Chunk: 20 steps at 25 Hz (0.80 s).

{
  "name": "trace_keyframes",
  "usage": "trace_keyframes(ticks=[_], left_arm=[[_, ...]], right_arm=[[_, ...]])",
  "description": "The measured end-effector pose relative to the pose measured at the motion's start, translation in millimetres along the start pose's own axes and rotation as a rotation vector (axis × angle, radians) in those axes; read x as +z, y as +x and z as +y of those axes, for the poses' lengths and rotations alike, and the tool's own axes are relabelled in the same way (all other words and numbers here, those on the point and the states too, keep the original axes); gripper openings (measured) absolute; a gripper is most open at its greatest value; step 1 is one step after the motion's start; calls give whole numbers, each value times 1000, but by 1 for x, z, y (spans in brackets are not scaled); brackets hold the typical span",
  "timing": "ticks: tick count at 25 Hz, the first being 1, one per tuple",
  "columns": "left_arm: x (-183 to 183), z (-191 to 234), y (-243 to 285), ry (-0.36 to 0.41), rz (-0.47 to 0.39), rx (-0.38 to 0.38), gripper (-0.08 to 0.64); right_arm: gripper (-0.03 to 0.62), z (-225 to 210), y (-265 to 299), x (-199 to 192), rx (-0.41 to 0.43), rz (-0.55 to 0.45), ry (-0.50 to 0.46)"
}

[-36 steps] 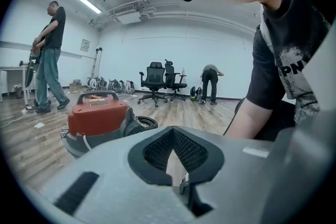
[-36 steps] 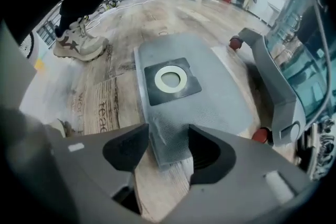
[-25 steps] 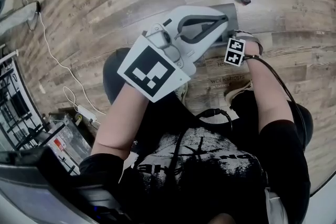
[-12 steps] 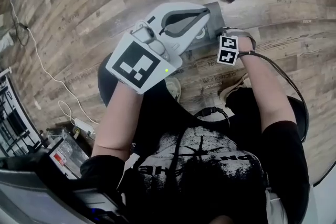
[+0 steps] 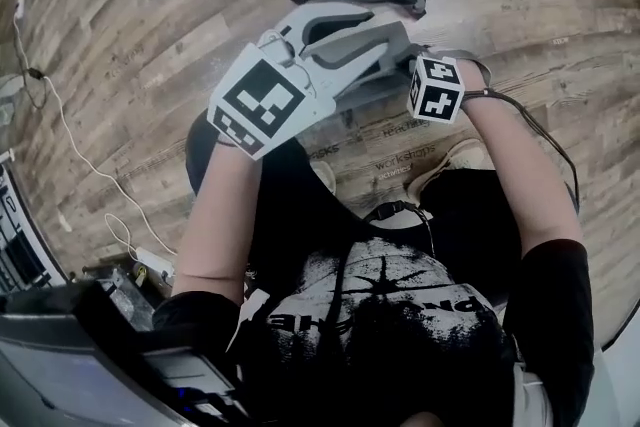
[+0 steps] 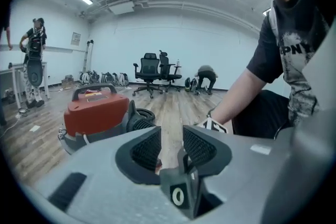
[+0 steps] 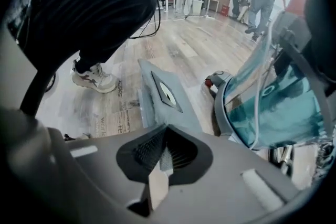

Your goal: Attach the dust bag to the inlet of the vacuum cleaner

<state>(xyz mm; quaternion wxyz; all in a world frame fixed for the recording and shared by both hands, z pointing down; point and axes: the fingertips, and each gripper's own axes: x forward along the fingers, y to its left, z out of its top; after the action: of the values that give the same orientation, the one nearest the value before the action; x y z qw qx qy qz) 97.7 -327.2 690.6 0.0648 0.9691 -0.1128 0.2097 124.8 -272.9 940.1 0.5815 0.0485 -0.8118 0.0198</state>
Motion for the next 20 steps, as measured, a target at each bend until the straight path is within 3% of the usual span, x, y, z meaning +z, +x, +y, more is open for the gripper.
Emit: trace_keyframes(ticks=[5, 10, 14, 18, 20], left_arm=[[-40, -23, 10, 25, 158, -83, 177], [-95, -35, 25, 142, 365, -113, 214], [-135, -27, 37, 262, 511, -83, 222], [-156, -19, 45, 281, 570, -62, 219], [-162, -22, 47, 283, 574, -70, 163]], right_arm=[[11, -19, -49, 3, -8, -40, 81], [11, -30, -81, 3, -40, -64, 130], [11, -25, -101, 4, -39, -71, 154], [11, -21, -117, 6, -44, -96, 176], [11, -19, -124, 6, -47, -105, 188]])
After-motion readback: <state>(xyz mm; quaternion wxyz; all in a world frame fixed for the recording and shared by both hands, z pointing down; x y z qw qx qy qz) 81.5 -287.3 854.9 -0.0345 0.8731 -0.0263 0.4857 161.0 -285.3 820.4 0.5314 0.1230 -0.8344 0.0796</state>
